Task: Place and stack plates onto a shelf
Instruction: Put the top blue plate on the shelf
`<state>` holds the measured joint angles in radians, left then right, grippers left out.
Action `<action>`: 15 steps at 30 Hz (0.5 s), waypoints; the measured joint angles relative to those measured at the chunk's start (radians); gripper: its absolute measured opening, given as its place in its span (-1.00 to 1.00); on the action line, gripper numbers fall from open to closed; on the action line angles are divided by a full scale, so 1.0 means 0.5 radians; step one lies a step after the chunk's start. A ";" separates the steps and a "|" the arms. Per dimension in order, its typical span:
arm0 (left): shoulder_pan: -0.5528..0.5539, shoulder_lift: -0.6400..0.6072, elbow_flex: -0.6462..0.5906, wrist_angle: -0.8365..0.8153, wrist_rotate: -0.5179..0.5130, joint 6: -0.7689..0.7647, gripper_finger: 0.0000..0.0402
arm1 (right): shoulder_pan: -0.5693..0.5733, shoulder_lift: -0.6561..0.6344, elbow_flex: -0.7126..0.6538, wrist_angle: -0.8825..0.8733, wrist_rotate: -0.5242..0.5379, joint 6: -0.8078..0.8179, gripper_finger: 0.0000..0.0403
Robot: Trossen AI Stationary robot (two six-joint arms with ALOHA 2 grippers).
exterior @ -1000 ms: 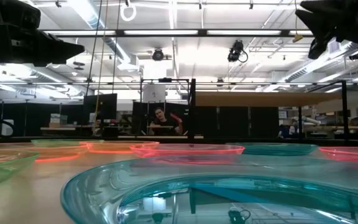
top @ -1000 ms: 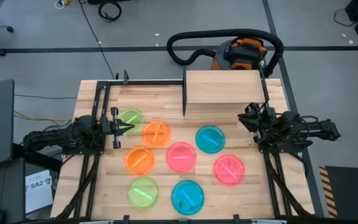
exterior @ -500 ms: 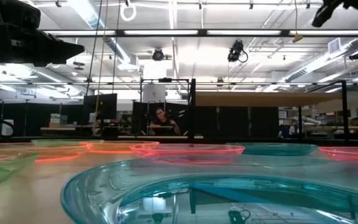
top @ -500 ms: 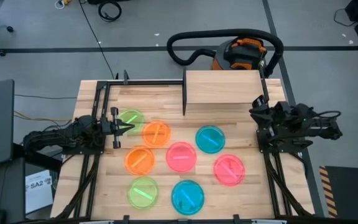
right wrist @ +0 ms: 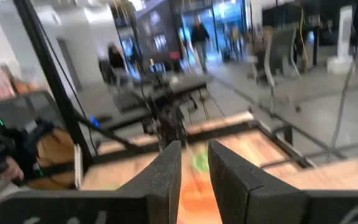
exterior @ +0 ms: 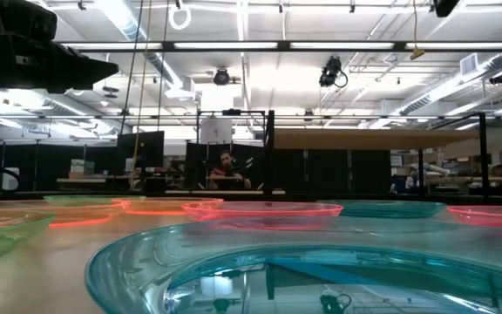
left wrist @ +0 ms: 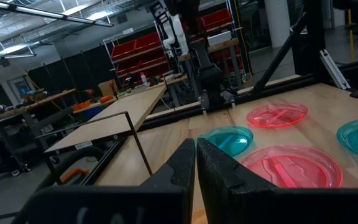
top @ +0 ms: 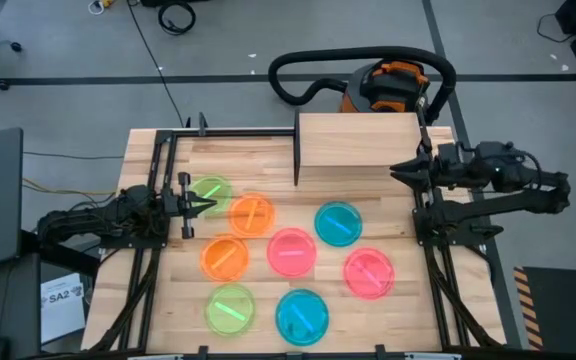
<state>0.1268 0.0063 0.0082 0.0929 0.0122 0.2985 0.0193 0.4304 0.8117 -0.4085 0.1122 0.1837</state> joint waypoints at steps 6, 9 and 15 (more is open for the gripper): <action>0.000 0.000 0.000 0.000 0.000 0.000 -0.88 | -0.002 0.307 0.290 -0.333 0.050 0.092 -0.57; 0.001 0.000 0.000 0.000 0.000 0.000 -0.88 | -0.002 0.439 0.389 -0.536 0.130 0.167 -0.57; 0.000 0.000 0.000 0.000 0.000 0.000 -0.88 | -0.005 0.639 0.487 -0.949 0.278 0.407 -0.57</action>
<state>0.1269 0.0063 0.0082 0.0929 0.0121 0.2985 0.0166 0.7500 1.0551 -0.8830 0.2510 0.3871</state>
